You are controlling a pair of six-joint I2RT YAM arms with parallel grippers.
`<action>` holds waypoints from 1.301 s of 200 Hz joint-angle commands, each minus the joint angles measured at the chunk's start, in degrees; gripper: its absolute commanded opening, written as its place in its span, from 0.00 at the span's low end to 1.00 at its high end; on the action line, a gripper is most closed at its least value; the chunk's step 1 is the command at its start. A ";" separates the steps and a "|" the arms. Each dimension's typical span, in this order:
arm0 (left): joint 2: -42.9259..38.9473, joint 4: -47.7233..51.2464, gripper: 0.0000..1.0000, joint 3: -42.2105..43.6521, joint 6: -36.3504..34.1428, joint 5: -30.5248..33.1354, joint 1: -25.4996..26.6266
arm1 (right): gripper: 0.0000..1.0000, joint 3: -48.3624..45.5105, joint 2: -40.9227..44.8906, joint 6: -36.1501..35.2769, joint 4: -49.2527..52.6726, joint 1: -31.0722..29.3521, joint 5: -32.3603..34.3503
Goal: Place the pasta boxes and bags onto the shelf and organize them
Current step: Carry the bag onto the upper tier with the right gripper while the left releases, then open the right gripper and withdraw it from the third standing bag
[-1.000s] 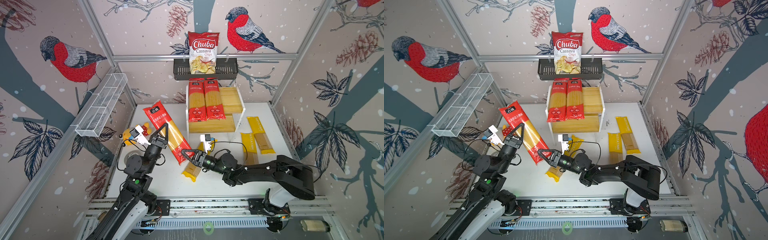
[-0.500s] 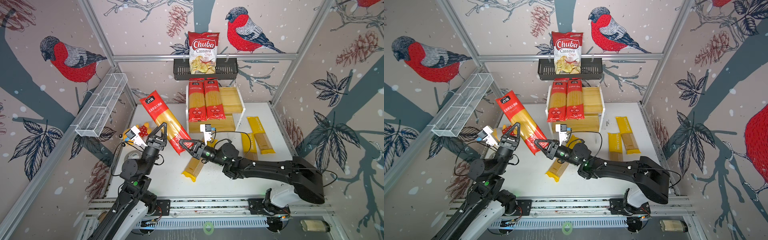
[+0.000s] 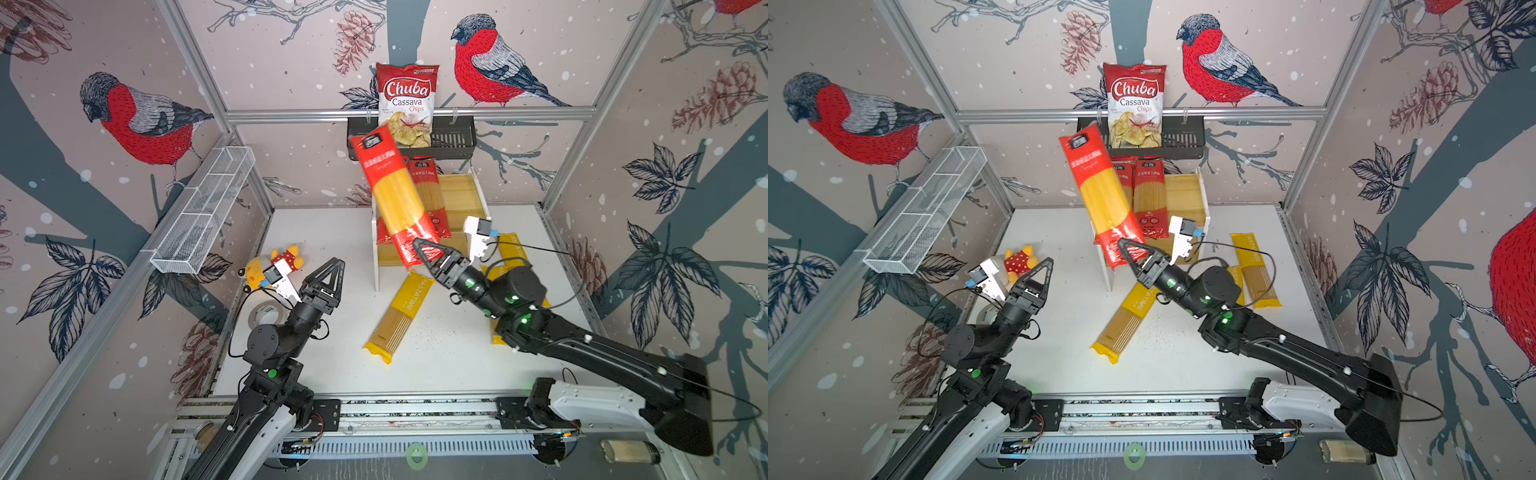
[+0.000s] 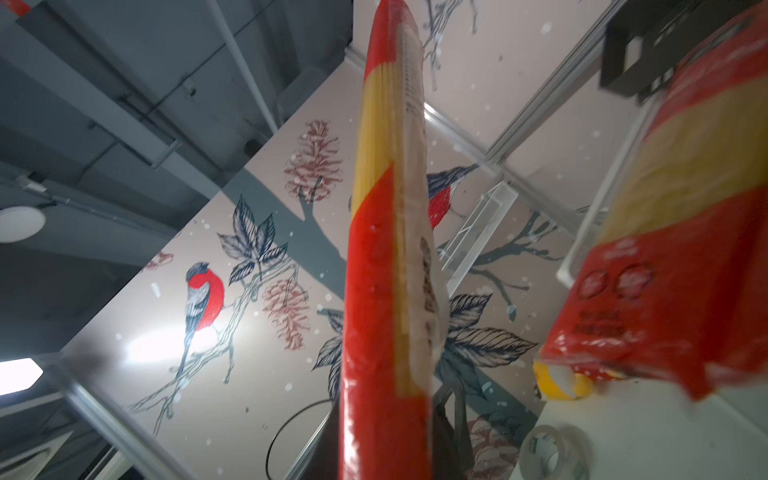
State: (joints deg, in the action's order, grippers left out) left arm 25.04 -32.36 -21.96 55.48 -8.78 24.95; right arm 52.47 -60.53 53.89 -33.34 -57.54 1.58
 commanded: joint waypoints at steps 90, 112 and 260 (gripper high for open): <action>-0.36 0.56 0.75 6.49 -4.26 -0.65 6.28 | 0.00 4.50 2.26 -1.15 19.27 27.23 -7.28; -1.55 0.32 0.75 8.25 -3.97 0.99 7.29 | 0.00 4.07 1.94 0.71 18.12 27.15 -7.75; -1.61 2.47 0.75 7.57 -6.62 0.32 7.57 | 0.17 -1.65 -1.32 19.64 7.58 27.42 -6.16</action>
State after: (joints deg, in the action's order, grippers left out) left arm 23.99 -29.63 -14.17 50.22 -8.73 32.40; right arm 51.88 -62.00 71.26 -16.47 -30.59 -4.43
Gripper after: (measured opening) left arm 0.748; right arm 0.195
